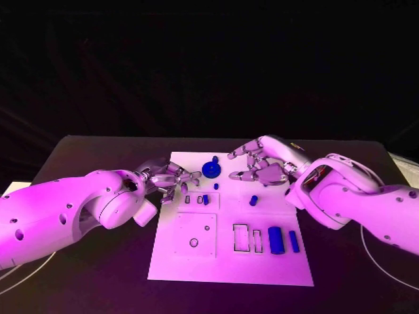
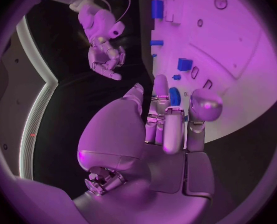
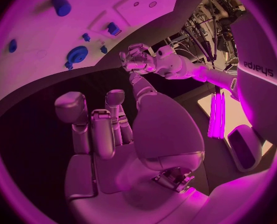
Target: Assemble the parts on the task board
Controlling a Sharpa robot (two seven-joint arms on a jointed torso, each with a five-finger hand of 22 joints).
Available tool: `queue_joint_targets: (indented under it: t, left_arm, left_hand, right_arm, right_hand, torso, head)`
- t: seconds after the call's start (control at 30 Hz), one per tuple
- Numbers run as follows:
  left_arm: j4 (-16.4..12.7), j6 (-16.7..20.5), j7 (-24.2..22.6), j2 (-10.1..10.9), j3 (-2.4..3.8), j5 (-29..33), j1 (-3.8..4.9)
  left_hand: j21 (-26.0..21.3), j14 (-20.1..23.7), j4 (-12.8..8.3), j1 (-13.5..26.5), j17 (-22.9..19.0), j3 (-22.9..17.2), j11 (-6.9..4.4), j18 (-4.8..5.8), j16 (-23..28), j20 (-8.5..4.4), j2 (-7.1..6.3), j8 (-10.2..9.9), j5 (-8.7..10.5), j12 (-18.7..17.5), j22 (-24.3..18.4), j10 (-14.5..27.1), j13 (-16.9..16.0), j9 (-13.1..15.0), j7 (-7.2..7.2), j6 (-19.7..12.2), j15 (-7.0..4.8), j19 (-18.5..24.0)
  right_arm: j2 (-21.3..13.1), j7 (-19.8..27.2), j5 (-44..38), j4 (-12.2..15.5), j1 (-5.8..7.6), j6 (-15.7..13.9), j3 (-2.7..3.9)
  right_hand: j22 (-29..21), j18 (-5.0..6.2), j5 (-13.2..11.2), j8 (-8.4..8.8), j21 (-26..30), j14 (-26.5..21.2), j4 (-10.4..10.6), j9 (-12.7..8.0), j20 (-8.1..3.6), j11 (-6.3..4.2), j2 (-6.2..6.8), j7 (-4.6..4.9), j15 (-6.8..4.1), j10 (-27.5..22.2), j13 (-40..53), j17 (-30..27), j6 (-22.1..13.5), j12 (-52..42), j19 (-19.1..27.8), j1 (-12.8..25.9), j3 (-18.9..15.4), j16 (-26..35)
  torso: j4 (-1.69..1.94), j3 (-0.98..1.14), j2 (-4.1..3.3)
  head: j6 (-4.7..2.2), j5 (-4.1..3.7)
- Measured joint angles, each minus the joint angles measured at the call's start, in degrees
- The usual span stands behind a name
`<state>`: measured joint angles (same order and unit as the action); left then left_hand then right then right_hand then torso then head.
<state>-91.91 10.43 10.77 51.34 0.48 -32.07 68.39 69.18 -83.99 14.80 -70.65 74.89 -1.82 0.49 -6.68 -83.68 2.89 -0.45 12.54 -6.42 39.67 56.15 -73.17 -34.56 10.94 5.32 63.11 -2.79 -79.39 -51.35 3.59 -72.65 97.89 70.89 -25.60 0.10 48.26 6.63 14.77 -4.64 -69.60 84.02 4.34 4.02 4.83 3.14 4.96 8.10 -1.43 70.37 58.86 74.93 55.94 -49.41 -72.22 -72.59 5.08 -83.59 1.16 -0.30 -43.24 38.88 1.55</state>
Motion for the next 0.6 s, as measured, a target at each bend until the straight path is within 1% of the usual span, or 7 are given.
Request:
queue_joint_targets:
  t: [0.13,0.17,0.27,0.3,0.47,0.5,0.6]
  left_arm:
    - [0.15,-4.63,7.40,-1.01,0.04,-6.81,1.38]
    - [0.24,-5.96,9.55,-1.42,0.05,-8.90,1.71]
    - [0.49,-8.05,13.48,-2.41,0.05,-12.74,2.16]
    - [0.62,-8.94,15.50,-2.98,0.06,-14.67,2.33]
    - [1.21,-10.38,20.01,-4.59,0.06,-18.73,2.56]
    - [1.35,-10.56,20.68,-4.96,0.05,-19.32,2.58]
    - [1.94,-11.05,22.39,-6.10,0.05,-20.82,2.71]
  left_hand:
    - [1.73,-0.09,1.60,2.83,0.06,3.11,0.31,0.09,-0.52,0.28,0.09,2.48,0.03,7.13,2.07,2.23,-7.43,2.16,-0.22,-1.62,-0.09,0.91]
    - [2.99,-0.06,1.58,3.39,0.06,4.09,0.19,0.89,-1.62,0.29,0.41,3.49,0.31,9.88,3.89,2.11,-10.19,2.91,-0.41,-1.81,-0.12,0.61]
    - [6.04,-0.01,1.69,4.03,0.06,6.28,-0.19,0.90,-4.98,-0.02,1.04,6.70,0.68,16.41,8.42,0.84,-16.74,5.30,-0.94,-2.33,-0.65,-1.13]
    - [7.44,-0.06,1.75,4.20,0.06,7.18,-0.47,1.81,-5.95,-0.26,1.26,8.62,0.68,19.43,10.66,-0.04,-19.86,6.82,-1.26,-2.66,-0.93,-1.91]
    - [10.35,-0.01,1.72,4.09,0.05,9.71,-1.76,1.83,-6.18,-1.17,2.44,14.95,0.68,25.20,15.38,-1.72,-25.90,12.74,-2.27,-3.94,-1.24,-3.47]
    - [10.71,-0.14,1.76,4.17,0.05,10.36,-1.92,2.41,-6.18,-1.34,2.72,16.42,0.68,25.89,15.98,-1.88,-26.60,14.33,-2.43,-4.69,-1.44,-3.64]
    - [11.30,0.02,1.85,4.81,0.05,11.57,-1.74,2.70,-6.18,-1.15,3.36,18.71,1.25,26.94,17.23,-2.09,-27.82,16.92,-2.68,-5.74,-1.62,-3.85]
  right_arm:
    - [-1.76,0.56,4.49,-0.12,1.04,0.93,0.05]
    - [-2.10,0.64,5.61,-0.16,1.18,1.22,0.05]
    - [-2.57,0.69,7.31,-0.28,1.37,1.71,0.03]
    - [-2.72,0.69,8.06,-0.38,1.42,1.95,0.02]
    - [-2.88,0.55,9.41,-0.60,1.54,2.52,-0.01]
    - [-2.88,0.51,9.58,-0.68,1.55,2.61,-0.01]
    - [-2.86,0.35,10.04,-0.91,1.58,2.97,-0.01]
  right_hand:
    - [-1.09,-0.01,0.22,0.00,0.57,0.00,0.00,0.00,-0.31,-0.20,-0.05,0.05,0.00,-0.60,-1.20,0.00,-0.06,1.61,0.31,-0.05,0.00,0.66]
    - [-1.21,-0.01,0.22,0.00,0.57,0.00,0.00,0.00,-0.19,-0.20,-0.05,0.05,0.00,-0.60,-1.35,0.00,-0.06,1.67,0.42,-0.05,0.00,0.66]
    - [-1.26,-0.01,0.22,0.00,0.57,0.00,0.00,0.00,-0.10,-0.20,-0.08,0.05,0.00,-0.60,-1.43,0.00,-0.06,1.72,0.51,-0.08,0.00,0.66]
    - [-1.26,0.00,0.22,0.00,0.57,0.00,0.00,0.00,-0.10,-0.20,-0.27,0.05,0.00,-0.60,-1.43,-0.01,-0.06,1.72,0.51,-0.27,0.00,0.66]
    - [-1.32,-0.01,0.22,-0.23,0.57,0.00,0.00,0.00,-0.10,-0.20,-0.27,0.05,0.00,-0.60,-1.43,-0.01,-0.06,1.72,0.51,-0.27,0.00,0.90]
    - [-1.31,0.00,0.22,-0.23,0.57,0.00,0.00,0.00,-0.10,-0.20,-0.27,0.05,0.00,-0.60,-1.43,-0.01,-0.06,1.72,0.51,-0.27,0.00,0.90]
    - [-1.38,-0.01,0.22,-0.23,0.57,0.00,0.00,0.01,-0.10,-0.20,-0.27,0.05,0.00,-0.60,-1.43,-0.01,-0.06,1.72,0.51,-0.27,0.00,0.90]
  torso:
    - [-0.26,0.14,0.30]
    - [-0.31,0.18,0.37]
    - [-0.38,0.29,0.53]
    - [-0.41,0.36,0.60]
    - [-0.46,0.43,0.74]
    - [-0.45,0.43,0.76]
    - [-0.44,0.44,0.77]
  head:
    - [0.15,0.22]
    - [0.19,0.29]
    - [0.27,0.45]
    - [0.30,0.49]
    - [0.34,0.50]
    - [0.35,0.46]
    - [0.36,0.39]
